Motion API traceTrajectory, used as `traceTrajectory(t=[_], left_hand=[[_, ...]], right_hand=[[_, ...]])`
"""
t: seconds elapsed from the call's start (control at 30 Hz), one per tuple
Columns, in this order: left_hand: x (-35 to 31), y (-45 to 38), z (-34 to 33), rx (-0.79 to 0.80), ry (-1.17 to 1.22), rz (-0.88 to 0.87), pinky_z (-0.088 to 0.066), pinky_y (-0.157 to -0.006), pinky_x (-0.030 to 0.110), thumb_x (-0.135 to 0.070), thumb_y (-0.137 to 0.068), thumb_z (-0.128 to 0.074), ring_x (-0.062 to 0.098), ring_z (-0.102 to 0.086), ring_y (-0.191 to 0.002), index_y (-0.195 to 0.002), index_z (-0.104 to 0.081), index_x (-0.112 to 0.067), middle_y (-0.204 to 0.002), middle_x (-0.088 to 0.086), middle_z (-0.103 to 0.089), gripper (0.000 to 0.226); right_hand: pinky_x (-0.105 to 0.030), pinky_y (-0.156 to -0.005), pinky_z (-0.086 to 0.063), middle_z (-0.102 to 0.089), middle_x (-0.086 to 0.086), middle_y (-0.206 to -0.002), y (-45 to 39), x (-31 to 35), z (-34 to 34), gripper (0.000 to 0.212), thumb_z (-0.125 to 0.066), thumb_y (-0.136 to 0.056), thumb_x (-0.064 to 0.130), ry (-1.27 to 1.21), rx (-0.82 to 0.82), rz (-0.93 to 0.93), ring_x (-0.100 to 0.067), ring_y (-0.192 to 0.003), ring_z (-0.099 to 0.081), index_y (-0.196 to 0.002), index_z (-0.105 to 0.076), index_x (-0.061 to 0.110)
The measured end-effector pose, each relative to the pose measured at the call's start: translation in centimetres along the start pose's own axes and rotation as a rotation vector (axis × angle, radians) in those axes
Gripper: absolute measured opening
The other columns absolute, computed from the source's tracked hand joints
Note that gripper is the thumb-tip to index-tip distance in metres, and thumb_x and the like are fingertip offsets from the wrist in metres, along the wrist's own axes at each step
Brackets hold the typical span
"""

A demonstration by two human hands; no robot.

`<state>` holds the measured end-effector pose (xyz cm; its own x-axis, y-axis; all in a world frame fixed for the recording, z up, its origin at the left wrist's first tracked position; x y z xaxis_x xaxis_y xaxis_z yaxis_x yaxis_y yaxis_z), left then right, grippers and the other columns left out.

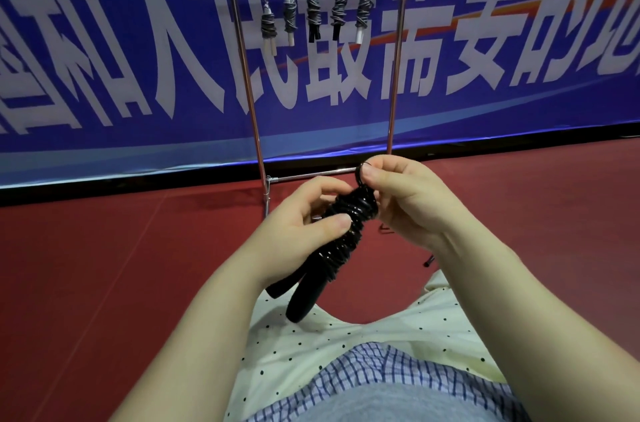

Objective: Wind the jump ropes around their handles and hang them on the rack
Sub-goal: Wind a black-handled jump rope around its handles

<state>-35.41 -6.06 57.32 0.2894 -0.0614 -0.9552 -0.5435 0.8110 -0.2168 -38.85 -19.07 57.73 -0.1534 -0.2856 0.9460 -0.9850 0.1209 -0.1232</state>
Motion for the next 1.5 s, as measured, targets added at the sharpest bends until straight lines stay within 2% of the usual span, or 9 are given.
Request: traceTrajectory(t=[0.07,0.17,0.37,0.53,0.73,0.9,1.07,1.23,1.5], left_hand=[[0.4,-0.2,-0.6,0.036,0.172,0.065,-0.055,-0.058,0.033,-0.025,-0.077,-0.062,0.027,-0.069,-0.071,-0.103,-0.057,-0.032,-0.096,0.016,-0.063,0.028],[0.8,-0.1,-1.2,0.033,0.353,0.139,-0.05,-0.042,0.026,-0.027,-0.081,-0.045,0.023,-0.066,-0.05,-0.108,-0.047,-0.021,-0.081,0.023,-0.059,0.028],[2.1,-1.8,0.2,-0.068,0.385,0.136,-0.052,-0.053,0.025,-0.022,-0.085,-0.056,0.025,-0.065,-0.05,-0.106,-0.048,-0.018,-0.088,0.016,-0.062,0.023],[1.6,-3.7,1.2,-0.155,0.358,0.118,-0.054,-0.057,0.026,-0.022,-0.091,-0.042,0.025,-0.066,-0.052,-0.106,-0.05,-0.019,-0.091,0.013,-0.062,0.017],[2.8,-8.1,3.1,-0.252,0.361,0.23,-0.049,-0.089,0.042,-0.031,-0.065,-0.073,0.03,-0.061,-0.092,-0.113,-0.052,-0.016,-0.114,0.018,-0.058,0.054],[2.6,-13.5,4.5,-0.219,0.33,0.309,-0.05,-0.079,0.028,-0.019,-0.08,-0.069,0.015,-0.064,-0.083,-0.108,-0.059,-0.012,-0.094,0.004,-0.068,0.03],[0.6,-22.1,7.0,-0.297,0.291,0.263,-0.049,-0.087,0.036,-0.026,-0.076,-0.074,0.021,-0.065,-0.086,-0.097,-0.062,-0.013,-0.094,0.007,-0.069,0.027],[-1.4,-34.3,10.7,-0.316,0.238,0.249,-0.052,-0.078,0.038,-0.036,-0.074,-0.075,0.028,-0.07,-0.081,-0.096,-0.061,-0.012,-0.092,0.014,-0.074,0.035],[-2.2,-55.1,14.3,-0.198,0.266,0.256,-0.049,-0.075,0.031,-0.05,-0.088,-0.055,0.02,-0.067,-0.067,-0.087,-0.068,-0.017,-0.078,0.006,-0.074,0.036]], right_hand=[[-0.018,-0.048,-0.038,-0.047,0.005,-0.048,-0.7,0.1,0.3,0.018,-0.065,-0.072,0.019,-0.015,-0.047,-0.006,-0.006,-0.043,-0.044,-0.056,-0.057,0.017],[-0.022,-0.051,-0.033,-0.047,0.005,-0.049,-2.0,0.2,0.6,0.021,-0.065,-0.072,0.024,0.065,-0.077,-0.059,-0.007,-0.044,-0.042,-0.06,-0.05,0.016],[-0.021,-0.049,-0.034,-0.046,0.005,-0.055,-4.8,0.0,2.8,0.026,-0.07,-0.083,0.018,0.149,-0.254,-0.104,-0.008,-0.053,-0.039,-0.06,-0.057,0.018],[-0.024,-0.052,-0.032,-0.043,0.009,-0.049,-6.9,1.2,3.6,0.026,-0.071,-0.084,0.022,0.232,-0.396,-0.012,-0.009,-0.055,-0.037,-0.062,-0.057,0.018],[-0.025,-0.052,-0.036,-0.04,0.001,-0.063,-10.8,3.8,4.7,0.02,-0.069,-0.086,0.025,0.213,-0.418,0.012,-0.011,-0.056,-0.04,-0.074,-0.057,0.014],[-0.031,-0.059,-0.042,-0.05,0.001,-0.067,-14.0,7.8,6.3,0.02,-0.065,-0.089,0.025,0.216,-0.405,0.055,-0.015,-0.061,-0.048,-0.075,-0.058,0.013],[-0.02,-0.056,-0.044,-0.056,0.002,-0.074,-18.5,12.1,8.7,0.006,-0.058,-0.091,0.013,0.155,-0.309,0.116,-0.011,-0.068,-0.053,-0.089,-0.064,0.013],[-0.02,-0.056,-0.052,-0.061,-0.004,-0.097,-26.8,17.6,13.5,0.032,-0.051,-0.092,-0.005,0.171,-0.251,0.112,-0.014,-0.082,-0.064,-0.118,-0.056,0.012],[-0.027,-0.067,-0.058,-0.062,-0.01,-0.111,-43.0,23.8,24.7,0.027,-0.053,-0.093,-0.001,0.217,-0.394,0.205,-0.02,-0.092,-0.065,-0.117,-0.054,0.01]])
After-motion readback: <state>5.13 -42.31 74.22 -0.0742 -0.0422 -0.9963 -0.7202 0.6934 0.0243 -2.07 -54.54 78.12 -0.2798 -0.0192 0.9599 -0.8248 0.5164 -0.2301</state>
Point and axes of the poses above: each hand's wrist, its own y-axis away from the middle knuckle, its own z-axis out of the back of the hand, x = y × z, the point moved 6 cm from there along -y, towards the middle knuckle
